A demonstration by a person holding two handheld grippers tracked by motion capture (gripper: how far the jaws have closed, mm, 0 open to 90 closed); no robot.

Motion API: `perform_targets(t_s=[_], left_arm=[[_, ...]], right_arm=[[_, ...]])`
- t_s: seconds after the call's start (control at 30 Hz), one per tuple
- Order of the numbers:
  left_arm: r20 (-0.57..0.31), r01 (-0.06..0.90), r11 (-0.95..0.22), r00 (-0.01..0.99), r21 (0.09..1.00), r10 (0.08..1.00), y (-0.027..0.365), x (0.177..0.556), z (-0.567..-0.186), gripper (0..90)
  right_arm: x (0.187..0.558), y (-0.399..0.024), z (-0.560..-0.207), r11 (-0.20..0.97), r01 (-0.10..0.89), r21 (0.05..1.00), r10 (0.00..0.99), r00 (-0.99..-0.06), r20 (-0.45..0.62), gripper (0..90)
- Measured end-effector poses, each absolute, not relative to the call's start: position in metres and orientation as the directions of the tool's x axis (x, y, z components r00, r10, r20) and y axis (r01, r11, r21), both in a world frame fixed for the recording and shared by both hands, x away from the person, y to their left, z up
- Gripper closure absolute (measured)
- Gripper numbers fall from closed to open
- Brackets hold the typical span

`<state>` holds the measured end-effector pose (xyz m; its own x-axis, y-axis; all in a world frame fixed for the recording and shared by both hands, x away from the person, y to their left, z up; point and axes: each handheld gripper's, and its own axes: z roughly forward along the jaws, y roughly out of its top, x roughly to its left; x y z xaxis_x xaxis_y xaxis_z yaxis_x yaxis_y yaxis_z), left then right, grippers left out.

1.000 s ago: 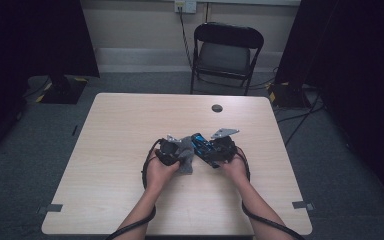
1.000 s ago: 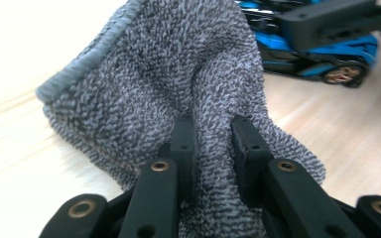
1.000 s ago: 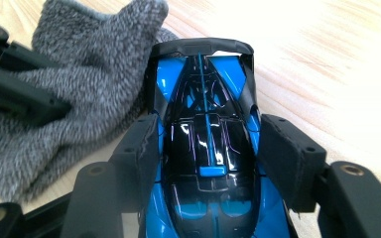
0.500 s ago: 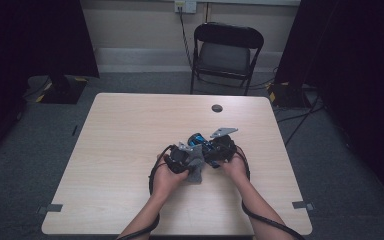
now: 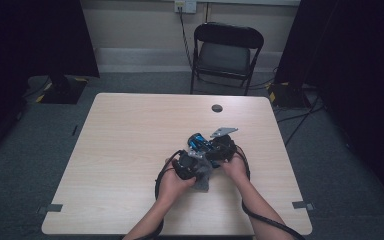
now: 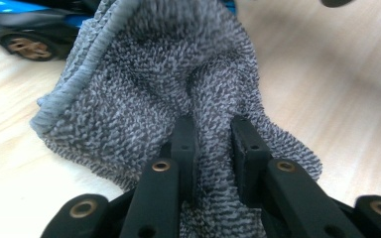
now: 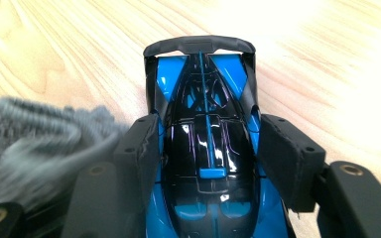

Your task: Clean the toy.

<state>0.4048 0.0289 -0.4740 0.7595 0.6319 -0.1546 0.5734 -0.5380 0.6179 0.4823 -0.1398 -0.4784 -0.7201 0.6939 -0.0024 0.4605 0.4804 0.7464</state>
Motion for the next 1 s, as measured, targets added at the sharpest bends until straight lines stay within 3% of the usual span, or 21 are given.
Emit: perform_targets(t_s=[1.0], left_arm=[[-0.205,0.499,-0.618,0.85,0.608,0.485,0.003,0.375,-0.467,75.1]], right_arm=[[0.482,-0.14,-0.479,0.476,0.459,0.75,0.698,-0.716,-0.005,41.7]])
